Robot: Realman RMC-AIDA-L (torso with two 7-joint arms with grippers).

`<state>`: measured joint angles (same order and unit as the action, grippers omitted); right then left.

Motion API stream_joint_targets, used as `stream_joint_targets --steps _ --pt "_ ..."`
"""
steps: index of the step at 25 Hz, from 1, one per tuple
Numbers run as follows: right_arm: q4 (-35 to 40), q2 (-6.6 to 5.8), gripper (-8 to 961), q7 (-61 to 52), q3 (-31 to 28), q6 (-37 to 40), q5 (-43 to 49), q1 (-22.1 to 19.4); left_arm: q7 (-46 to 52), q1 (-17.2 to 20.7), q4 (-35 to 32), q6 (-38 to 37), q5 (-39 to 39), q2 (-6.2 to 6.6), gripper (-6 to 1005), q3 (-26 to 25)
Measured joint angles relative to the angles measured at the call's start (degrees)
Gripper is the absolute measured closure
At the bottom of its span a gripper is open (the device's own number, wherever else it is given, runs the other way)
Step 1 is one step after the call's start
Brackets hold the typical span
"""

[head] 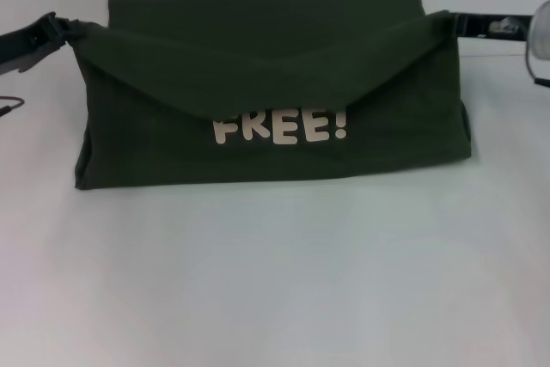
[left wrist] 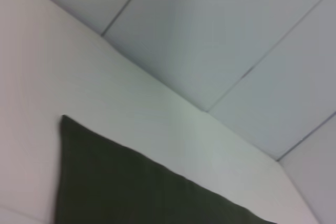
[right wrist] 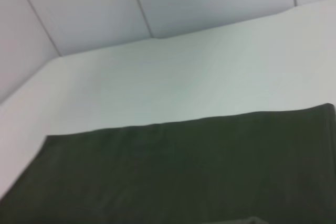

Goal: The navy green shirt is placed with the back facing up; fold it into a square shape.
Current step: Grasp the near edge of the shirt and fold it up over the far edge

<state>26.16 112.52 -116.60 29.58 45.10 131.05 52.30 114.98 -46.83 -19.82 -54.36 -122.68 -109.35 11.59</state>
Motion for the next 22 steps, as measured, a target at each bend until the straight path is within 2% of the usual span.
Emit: stream_joint_targets --steps 2,3,5,12,14,16,18,21,22 --pt "-0.65 0.64 866 0.03 1.26 -2.50 -0.01 0.18 -0.25 -0.19 0.29 1.14 0.01 -0.26 994 0.01" --pt "-0.85 0.99 866 0.04 1.69 -3.76 -0.02 0.21 -1.44 -0.73 1.40 3.62 0.04 -1.04 994 0.06" --pt "-1.01 1.74 866 0.03 1.99 -5.94 -0.01 0.21 -2.26 -0.96 1.97 4.72 0.04 -1.47 994 0.07" --pt "-1.51 3.13 865 0.11 2.38 -10.59 -0.02 -0.30 -3.33 -1.09 2.45 11.77 0.14 -3.69 889 -0.41" --pt "-1.75 3.17 796 0.31 3.01 -11.77 -0.01 -0.31 -3.39 -1.07 1.99 12.33 0.19 -3.77 852 -0.32" --pt "-1.64 3.10 727 0.40 3.38 -12.70 -0.01 -0.36 -3.39 -0.97 1.66 11.18 0.19 -3.10 816 -0.09" --pt "-0.94 2.71 658 0.16 3.15 -12.41 -0.14 -0.68 -3.57 -0.39 1.51 7.44 0.19 -1.60 780 0.14" --pt "1.53 1.31 506 -0.32 2.85 -5.68 -2.52 -2.59 -4.98 1.93 0.38 -4.65 -0.03 1.01 725 1.61" --pt "2.56 0.71 455 -0.29 2.88 -2.44 -3.88 -3.64 -5.28 2.52 -0.03 -7.24 -0.14 1.44 602 2.25"
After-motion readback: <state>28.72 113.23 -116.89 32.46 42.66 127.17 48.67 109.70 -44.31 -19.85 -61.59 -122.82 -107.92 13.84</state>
